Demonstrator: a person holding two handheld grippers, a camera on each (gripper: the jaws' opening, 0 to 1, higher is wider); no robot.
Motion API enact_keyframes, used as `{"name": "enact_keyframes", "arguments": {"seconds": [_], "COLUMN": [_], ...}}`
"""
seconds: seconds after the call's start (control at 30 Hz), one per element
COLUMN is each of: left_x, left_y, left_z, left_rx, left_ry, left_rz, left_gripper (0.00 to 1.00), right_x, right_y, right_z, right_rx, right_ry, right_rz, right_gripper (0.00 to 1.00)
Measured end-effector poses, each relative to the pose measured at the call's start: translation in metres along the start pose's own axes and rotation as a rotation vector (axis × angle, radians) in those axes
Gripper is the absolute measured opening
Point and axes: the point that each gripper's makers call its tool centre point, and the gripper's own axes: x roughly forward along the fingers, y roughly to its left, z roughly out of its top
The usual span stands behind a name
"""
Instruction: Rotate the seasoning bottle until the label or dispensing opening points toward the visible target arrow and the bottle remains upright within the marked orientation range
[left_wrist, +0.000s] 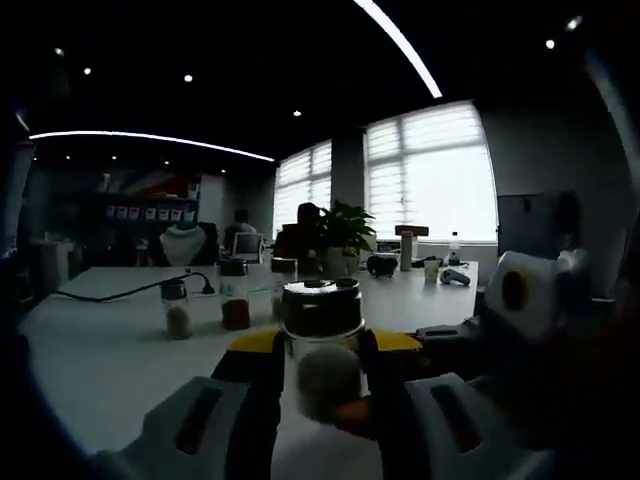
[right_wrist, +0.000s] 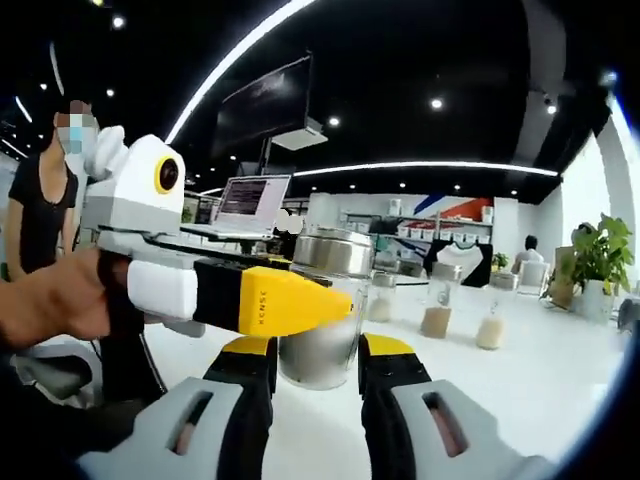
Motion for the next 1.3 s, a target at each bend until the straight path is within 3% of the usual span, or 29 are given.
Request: {"name": "enact_keyframes", "arguments": {"seconds": [0.13, 0.23, 0.33, 0.43, 0.53, 0.63, 0.7, 0.83, 0.87, 1.0, 1.13, 1.3], "left_x": [0.001, -0.005, -0.012, -0.018, -0.022, -0.021, -0.019, -0.016, -0.016, -0.016, -0.012, -0.007], "left_y": [0.002, 0.005, 0.003, -0.006, -0.01, -0.012, -0.01, 0.003, 0.008, 0.005, 0.007, 0.007], "left_z": [-0.001, 0.001, 0.005, 0.006, 0.006, 0.007, 0.011, 0.012, 0.012, 0.013, 0.006, 0.004], "left_rx": [-0.002, -0.007, -0.003, -0.007, 0.028, 0.035, 0.004, -0.051, -0.052, -0.133, -0.138, -0.183], "left_ry": [-0.006, -0.026, -0.048, -0.049, -0.057, -0.072, -0.091, -0.089, -0.088, -0.117, -0.082, -0.075], "left_rz": [0.033, 0.02, -0.039, -0.145, -0.199, -0.19, -0.15, -0.014, 0.031, 0.011, 0.005, -0.001], "left_gripper": [0.34, 0.34, 0.33, 0.33, 0.33, 0.34, 0.34, 0.34, 0.35, 0.34, 0.34, 0.35], "right_x": [0.002, 0.001, 0.001, -0.001, -0.002, -0.002, -0.002, -0.002, 0.0, -0.001, 0.001, -0.001], "right_y": [0.003, 0.005, 0.012, 0.019, 0.021, 0.02, 0.017, 0.003, 0.006, 0.008, 0.006, 0.001], "right_z": [-0.001, 0.002, 0.007, 0.008, 0.009, 0.01, 0.013, 0.008, 0.008, 0.01, 0.003, 0.001], "right_rx": [0.072, 0.084, 0.034, 0.086, 0.072, 0.03, 0.031, -0.041, -0.027, 0.055, 0.002, -0.041], "right_ry": [-0.01, -0.029, -0.058, -0.065, -0.061, -0.057, -0.07, -0.018, -0.019, -0.057, -0.022, -0.031], "right_rz": [0.021, 0.084, 0.168, 0.262, 0.273, 0.218, 0.165, -0.021, -0.027, -0.015, -0.011, -0.037], "right_gripper": [0.31, 0.31, 0.31, 0.32, 0.32, 0.32, 0.32, 0.31, 0.31, 0.31, 0.31, 0.31]}}
